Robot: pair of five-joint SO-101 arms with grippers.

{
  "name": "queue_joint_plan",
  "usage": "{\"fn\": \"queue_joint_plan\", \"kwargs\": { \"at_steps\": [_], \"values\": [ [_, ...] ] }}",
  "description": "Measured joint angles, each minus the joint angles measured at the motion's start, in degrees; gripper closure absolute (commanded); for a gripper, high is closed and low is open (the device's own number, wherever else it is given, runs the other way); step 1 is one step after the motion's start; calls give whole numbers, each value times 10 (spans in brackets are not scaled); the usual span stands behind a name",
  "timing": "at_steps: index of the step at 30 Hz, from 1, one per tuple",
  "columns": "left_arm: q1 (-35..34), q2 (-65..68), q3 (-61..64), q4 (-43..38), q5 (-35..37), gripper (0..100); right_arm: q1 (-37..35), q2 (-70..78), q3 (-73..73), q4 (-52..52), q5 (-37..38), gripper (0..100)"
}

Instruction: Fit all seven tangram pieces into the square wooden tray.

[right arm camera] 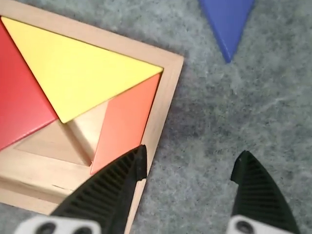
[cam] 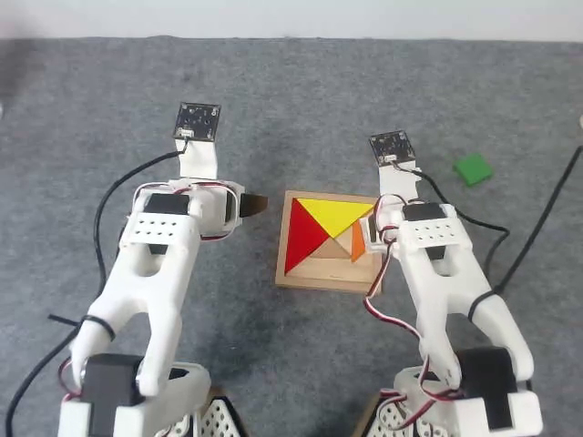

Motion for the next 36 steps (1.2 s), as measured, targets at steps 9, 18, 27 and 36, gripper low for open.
{"fn": "queue_joint_plan", "kwargs": {
  "at_steps": [9, 18, 27, 36],
  "values": [
    [0, 0, 0, -11, 0, 652, 0, 0, 2, -6, 0, 699],
    [0, 0, 0, -11, 0, 652, 0, 0, 22, -32, 0, 699],
    [0, 0, 5, -11, 0, 652, 0, 0, 22, -32, 0, 699],
    [0, 0, 5, -11, 0, 652, 0, 0, 22, -32, 0, 699]
  ]
}}
